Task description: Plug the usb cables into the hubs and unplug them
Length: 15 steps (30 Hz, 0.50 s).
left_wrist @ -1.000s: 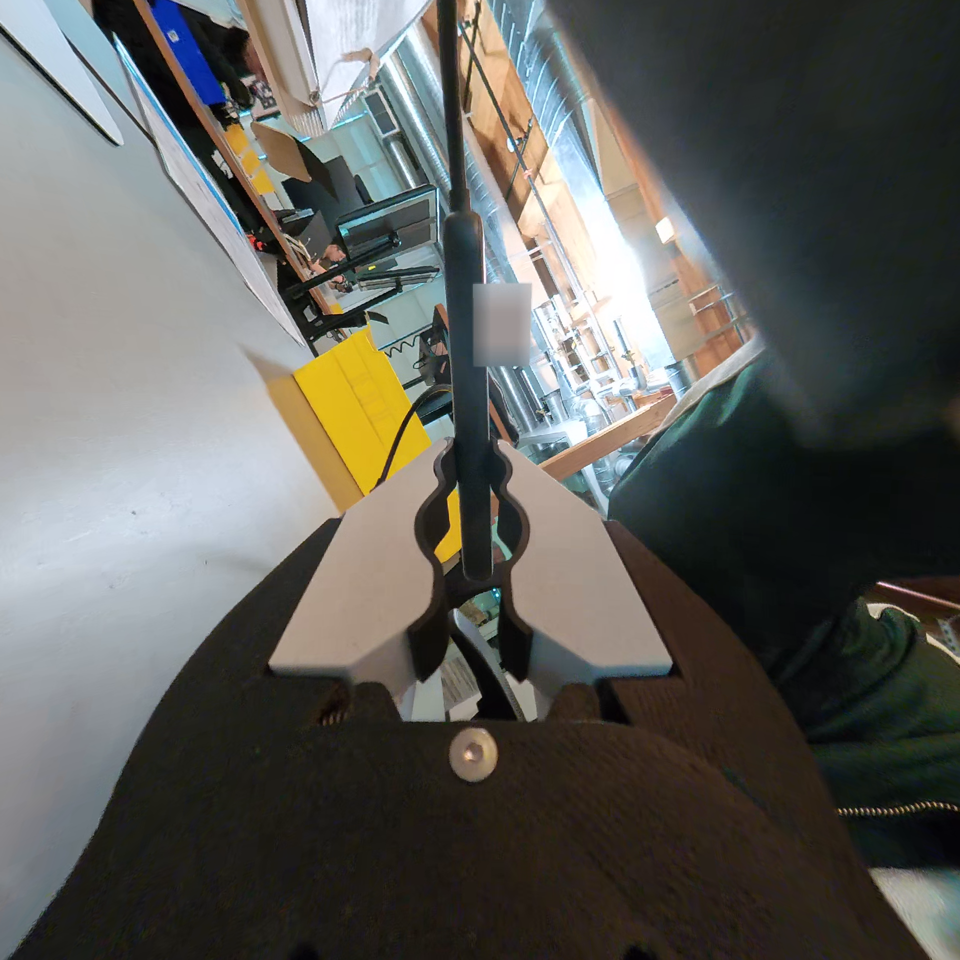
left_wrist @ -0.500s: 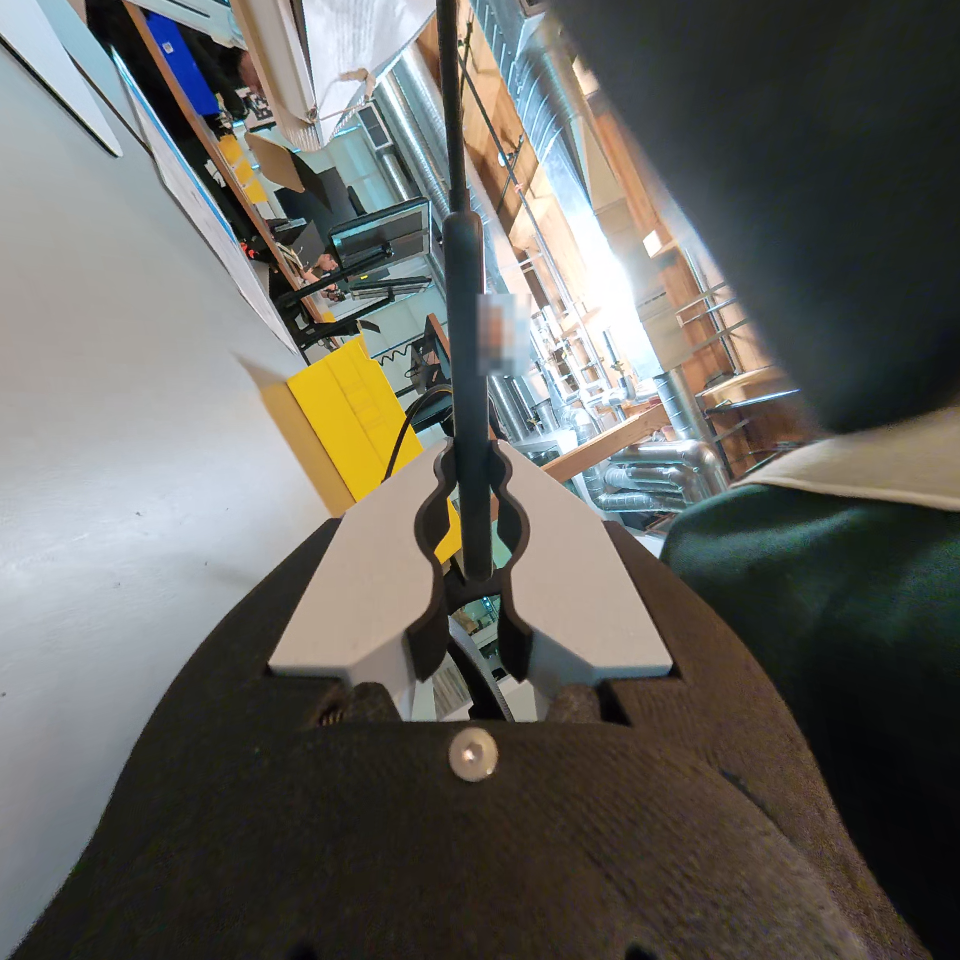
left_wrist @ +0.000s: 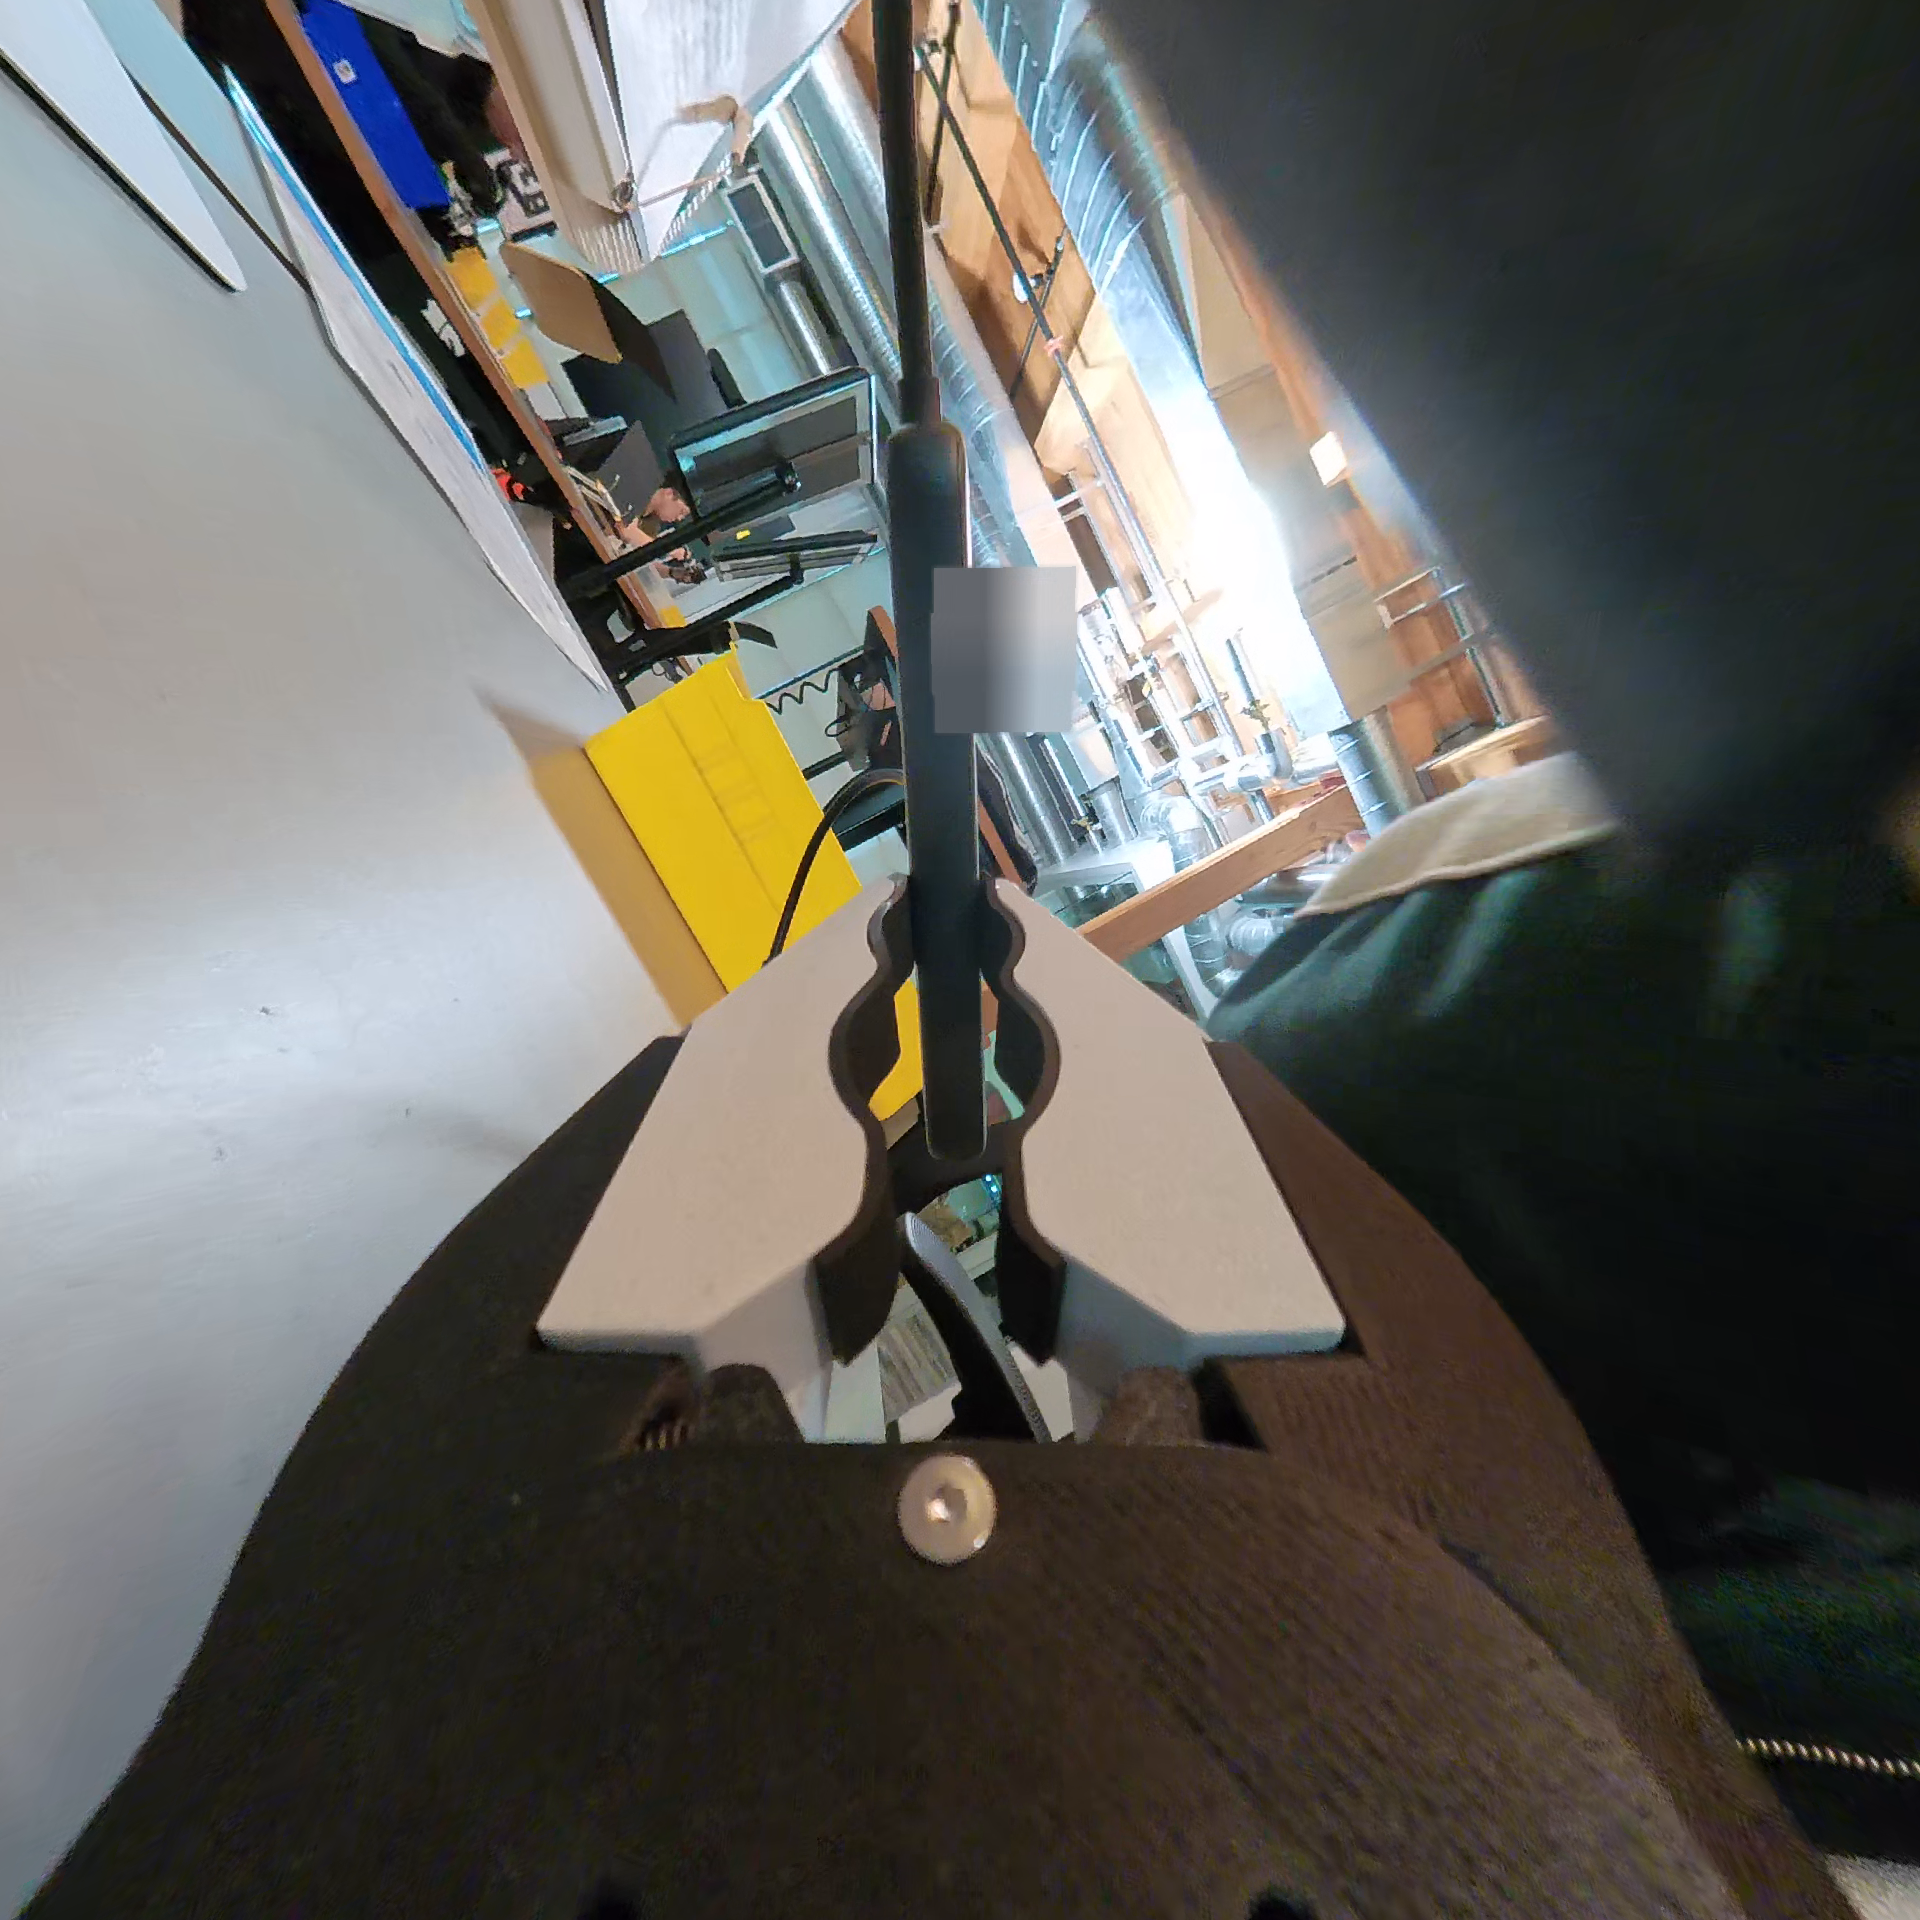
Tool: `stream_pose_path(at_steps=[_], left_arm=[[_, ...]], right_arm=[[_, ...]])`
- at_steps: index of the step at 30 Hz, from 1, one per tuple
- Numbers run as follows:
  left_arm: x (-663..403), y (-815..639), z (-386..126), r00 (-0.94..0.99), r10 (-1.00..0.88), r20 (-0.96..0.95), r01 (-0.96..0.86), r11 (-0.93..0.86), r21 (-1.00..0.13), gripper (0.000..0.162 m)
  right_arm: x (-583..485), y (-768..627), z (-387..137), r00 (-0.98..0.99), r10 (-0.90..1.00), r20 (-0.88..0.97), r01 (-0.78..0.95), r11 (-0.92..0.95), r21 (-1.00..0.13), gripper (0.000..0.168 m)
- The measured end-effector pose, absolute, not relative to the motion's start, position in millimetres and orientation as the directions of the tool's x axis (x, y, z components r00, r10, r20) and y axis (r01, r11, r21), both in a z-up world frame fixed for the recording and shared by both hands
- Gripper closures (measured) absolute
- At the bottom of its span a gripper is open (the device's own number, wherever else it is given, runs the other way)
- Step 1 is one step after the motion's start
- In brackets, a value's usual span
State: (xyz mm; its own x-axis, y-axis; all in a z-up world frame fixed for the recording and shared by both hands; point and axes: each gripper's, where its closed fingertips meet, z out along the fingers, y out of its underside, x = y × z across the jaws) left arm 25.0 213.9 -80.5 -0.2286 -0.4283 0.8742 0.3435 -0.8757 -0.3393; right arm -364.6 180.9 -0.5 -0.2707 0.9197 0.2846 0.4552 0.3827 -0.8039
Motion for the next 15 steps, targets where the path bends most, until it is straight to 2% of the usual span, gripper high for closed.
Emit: stream_pose_path(at_steps=[4,8,12,15], left_arm=[[25.9,213.4,-80.7,-0.226,-0.431,0.874,0.342,-0.875,-0.343,0.153],[25.5,213.9,-80.5,-0.235,-0.425,0.874,0.341,-0.878,-0.336,0.153],[25.3,212.8,-80.2,-0.235,-0.432,0.871,0.341,-0.876,-0.342,0.153],[24.4,211.8,-78.4,-0.242,-0.444,0.863,0.345,-0.871,-0.351,0.153]], right_arm=[[-306.8,152.4,58.9,-0.303,0.824,0.479,0.201,0.546,-0.813,0.164],[-245.0,127.7,98.5,-0.28,0.806,0.522,0.076,0.561,-0.825,0.165],[-190.5,116.2,114.2,-0.188,0.804,0.565,0.069,0.584,-0.809,0.164],[-146.1,124.5,125.7,-0.024,0.79,0.613,0.122,0.611,-0.783,0.165]])
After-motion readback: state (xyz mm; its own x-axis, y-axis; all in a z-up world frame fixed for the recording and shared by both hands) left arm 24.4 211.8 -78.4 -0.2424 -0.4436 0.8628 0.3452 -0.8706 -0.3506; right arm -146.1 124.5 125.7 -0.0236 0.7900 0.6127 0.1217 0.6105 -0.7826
